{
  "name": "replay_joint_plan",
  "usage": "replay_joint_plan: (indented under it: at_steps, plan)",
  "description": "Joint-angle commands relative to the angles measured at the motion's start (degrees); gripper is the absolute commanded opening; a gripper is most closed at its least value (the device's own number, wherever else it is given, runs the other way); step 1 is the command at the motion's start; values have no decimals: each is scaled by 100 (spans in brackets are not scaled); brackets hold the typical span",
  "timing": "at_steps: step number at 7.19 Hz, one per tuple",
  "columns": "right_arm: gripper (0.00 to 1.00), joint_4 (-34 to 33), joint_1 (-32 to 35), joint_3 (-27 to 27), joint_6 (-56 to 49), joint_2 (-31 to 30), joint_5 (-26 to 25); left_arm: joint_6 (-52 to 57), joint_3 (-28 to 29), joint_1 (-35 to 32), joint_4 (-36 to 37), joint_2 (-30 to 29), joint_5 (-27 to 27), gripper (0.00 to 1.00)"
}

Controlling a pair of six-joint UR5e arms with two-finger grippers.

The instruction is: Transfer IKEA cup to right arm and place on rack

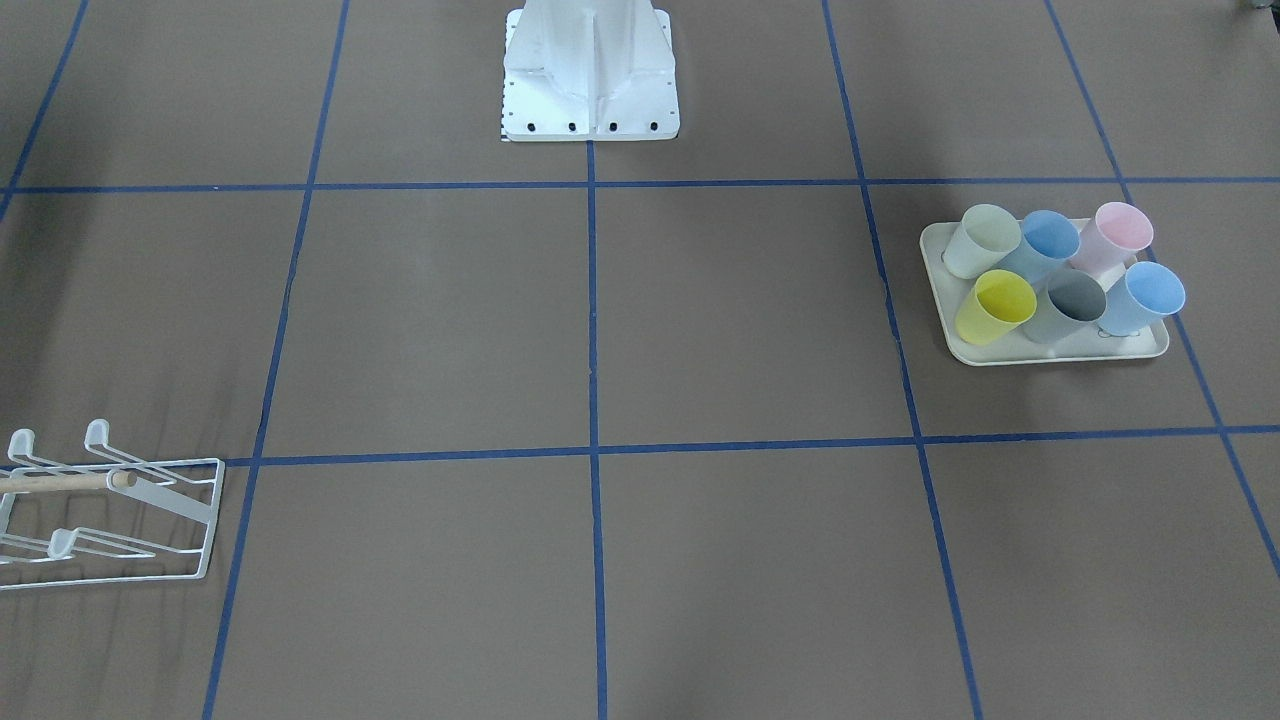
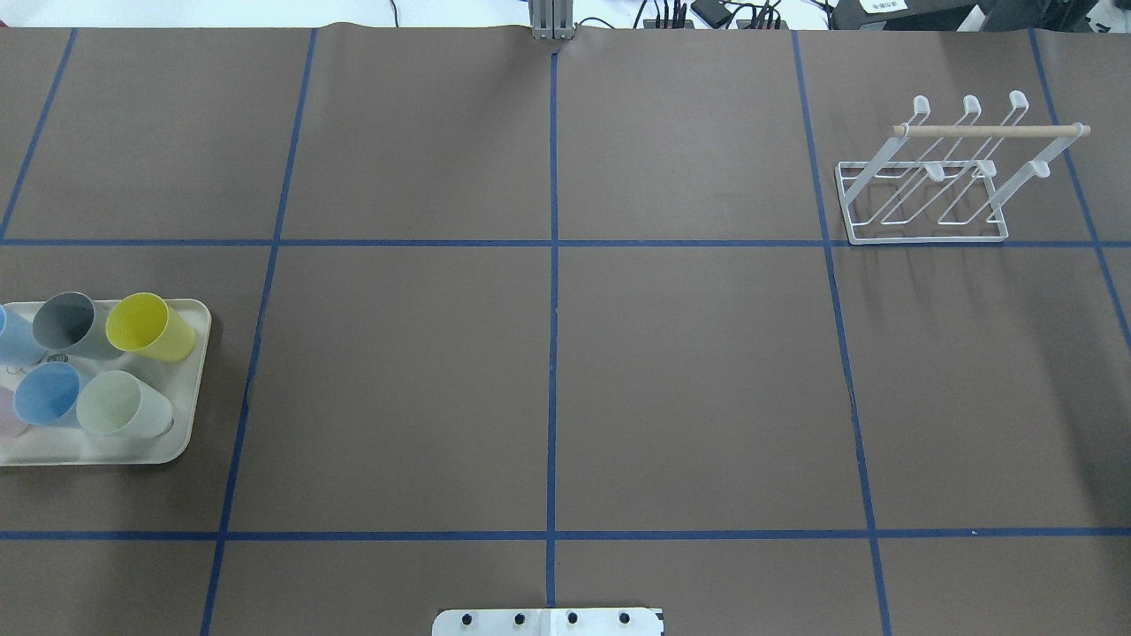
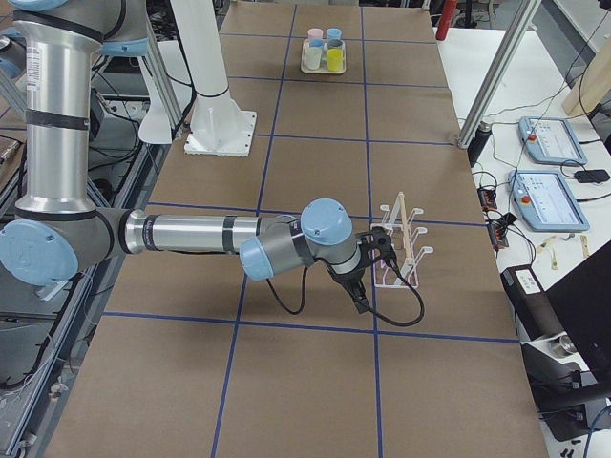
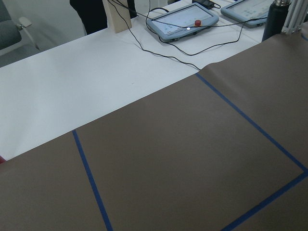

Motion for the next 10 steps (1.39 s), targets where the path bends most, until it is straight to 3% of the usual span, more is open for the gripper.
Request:
replay_joint_plan:
  at_steps: [1, 3, 5, 6, 9, 10]
  plan:
    - [100, 1523, -734, 3, 1769, -159, 103, -338, 54, 300, -48, 313, 9, 100]
    - [100, 1821, -1254, 56, 2391, -169, -90, -735, 81, 895, -57, 709, 681, 100]
    - [100, 1821, -2096, 554, 3311, -160, -844, -859, 90, 1512, -65, 982, 1063, 100]
    - [100, 1821, -2370, 766, 3490, -160, -987, -851, 151, 1784, -74, 992, 1273, 100]
    - [100, 1830, -2469, 856, 3501, -142, -979, -815, 475, 2260, -100, 923, 1555, 99]
    - [100, 1830, -2478, 882, 3501, -142, -962, -815, 485, 2305, -109, 914, 1547, 94]
